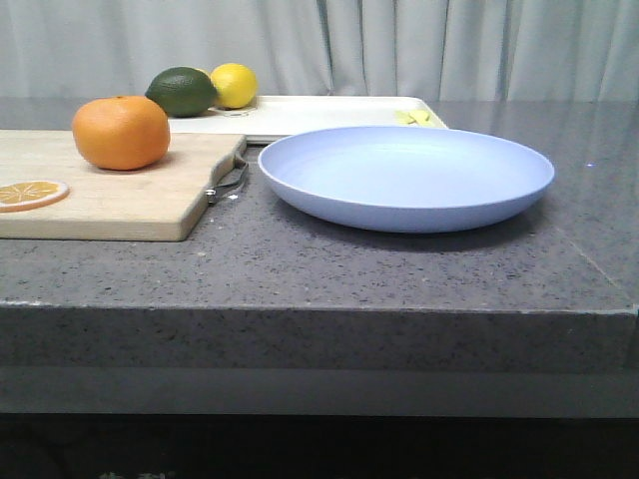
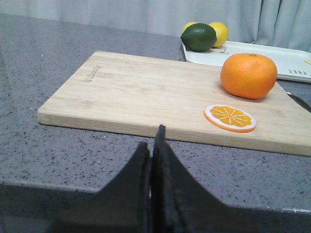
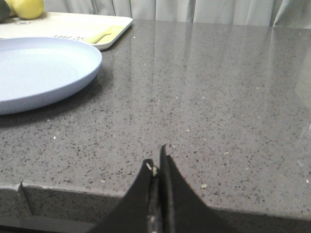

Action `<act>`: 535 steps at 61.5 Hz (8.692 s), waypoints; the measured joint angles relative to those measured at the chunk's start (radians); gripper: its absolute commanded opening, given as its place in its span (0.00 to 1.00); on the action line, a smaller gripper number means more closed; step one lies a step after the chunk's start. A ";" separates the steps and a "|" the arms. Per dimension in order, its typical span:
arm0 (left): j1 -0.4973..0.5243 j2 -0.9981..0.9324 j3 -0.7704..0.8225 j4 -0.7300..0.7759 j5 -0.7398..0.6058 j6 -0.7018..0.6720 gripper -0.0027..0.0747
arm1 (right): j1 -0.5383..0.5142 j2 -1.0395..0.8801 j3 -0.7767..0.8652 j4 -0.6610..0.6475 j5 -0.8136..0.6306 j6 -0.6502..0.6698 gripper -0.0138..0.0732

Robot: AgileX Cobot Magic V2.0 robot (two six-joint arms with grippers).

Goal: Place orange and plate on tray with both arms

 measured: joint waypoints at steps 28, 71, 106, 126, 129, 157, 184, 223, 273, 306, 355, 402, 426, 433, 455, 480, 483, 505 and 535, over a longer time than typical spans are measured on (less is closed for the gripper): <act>0.000 0.000 -0.059 0.015 -0.191 0.000 0.01 | 0.000 0.000 -0.098 0.000 -0.017 0.000 0.08; 0.000 0.609 -0.546 0.107 0.007 0.000 0.03 | 0.000 0.590 -0.632 0.000 0.084 0.000 0.22; 0.000 0.614 -0.545 0.107 -0.008 0.002 0.84 | 0.000 0.597 -0.632 0.000 0.078 0.000 0.90; 0.000 0.679 -0.588 0.093 -0.030 0.002 0.76 | 0.000 0.597 -0.632 0.000 0.078 0.000 0.90; 0.000 0.721 -0.624 0.091 -0.009 0.002 0.76 | 0.000 0.597 -0.632 0.000 0.078 0.000 0.90; -0.219 1.270 -1.143 0.089 0.334 0.002 0.76 | 0.000 0.597 -0.632 0.000 0.078 0.000 0.90; -0.329 1.715 -1.608 0.079 0.745 0.035 0.76 | 0.000 0.597 -0.633 0.000 0.078 0.000 0.90; -0.329 1.876 -1.690 0.048 0.886 0.053 0.76 | 0.000 0.597 -0.633 0.000 0.078 0.000 0.90; -0.329 1.925 -1.753 0.030 1.019 0.053 0.61 | 0.000 0.597 -0.633 0.000 0.078 0.000 0.90; -0.581 1.959 -1.984 -0.060 0.918 0.080 0.61 | 0.000 0.597 -0.633 0.000 0.078 0.000 0.90; -0.712 2.124 -2.004 0.000 0.804 0.084 0.92 | 0.000 0.597 -0.633 0.000 0.078 -0.002 0.90; -0.714 2.120 -2.392 0.034 1.080 0.086 0.01 | 0.000 0.597 -0.633 0.000 0.078 -0.002 0.90; -0.674 1.938 -2.191 0.048 1.082 0.078 0.01 | 0.000 0.597 -0.633 0.000 0.078 -0.002 0.90; -0.602 1.849 -2.048 0.052 1.082 0.069 0.01 | 0.000 0.597 -0.633 0.000 0.078 -0.002 0.90; -0.375 1.494 -1.548 0.058 0.927 0.015 0.01 | 0.000 0.597 -0.633 0.000 0.078 -0.002 0.90; -0.080 0.951 -0.965 0.065 0.633 0.005 0.01 | 0.000 0.597 -0.633 0.000 0.079 -0.002 0.90; -0.056 0.856 -0.888 0.073 0.583 0.005 0.01 | 0.000 0.597 -0.633 0.000 0.079 -0.002 0.90; -0.038 0.330 -0.543 0.082 0.382 0.005 0.01 | 0.000 0.597 -0.633 0.000 0.089 -0.002 0.90; -0.038 0.070 -0.386 0.084 0.256 0.005 0.01 | 0.000 0.740 -0.719 0.011 0.204 -0.002 0.90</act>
